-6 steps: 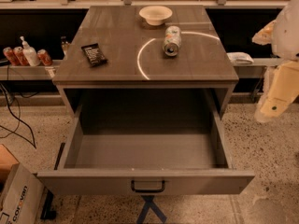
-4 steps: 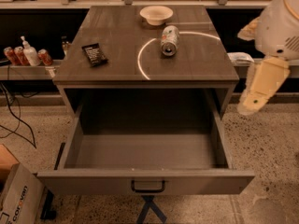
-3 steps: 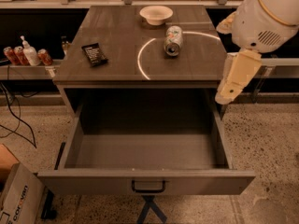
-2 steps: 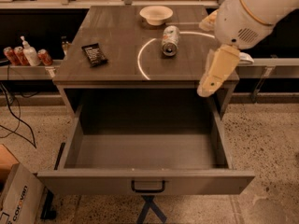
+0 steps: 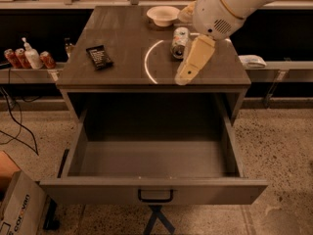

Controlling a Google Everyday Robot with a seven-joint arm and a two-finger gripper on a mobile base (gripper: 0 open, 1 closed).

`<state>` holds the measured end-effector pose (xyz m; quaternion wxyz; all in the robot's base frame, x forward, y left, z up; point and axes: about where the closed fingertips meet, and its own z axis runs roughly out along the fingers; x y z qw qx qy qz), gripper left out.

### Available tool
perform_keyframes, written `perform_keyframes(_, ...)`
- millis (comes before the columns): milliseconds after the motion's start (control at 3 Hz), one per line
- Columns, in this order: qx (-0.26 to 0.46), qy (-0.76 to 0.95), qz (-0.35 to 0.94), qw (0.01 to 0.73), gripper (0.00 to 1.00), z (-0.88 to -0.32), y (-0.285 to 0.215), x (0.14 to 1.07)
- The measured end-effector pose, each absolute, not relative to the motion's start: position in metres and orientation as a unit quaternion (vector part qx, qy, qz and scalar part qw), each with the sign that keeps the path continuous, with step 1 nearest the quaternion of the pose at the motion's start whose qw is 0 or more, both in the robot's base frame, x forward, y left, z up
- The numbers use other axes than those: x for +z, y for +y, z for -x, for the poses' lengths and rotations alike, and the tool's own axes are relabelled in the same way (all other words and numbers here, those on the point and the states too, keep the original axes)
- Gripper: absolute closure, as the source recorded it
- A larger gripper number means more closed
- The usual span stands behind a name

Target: Place rxbar chocolate into top drawer

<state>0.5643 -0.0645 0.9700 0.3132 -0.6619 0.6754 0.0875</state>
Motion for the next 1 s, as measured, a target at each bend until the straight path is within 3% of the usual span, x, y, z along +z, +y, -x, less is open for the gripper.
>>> perform_keyframes(1000,0.123,0.642,0.685,0.322,0.00,-0.633,0.007,0.957)
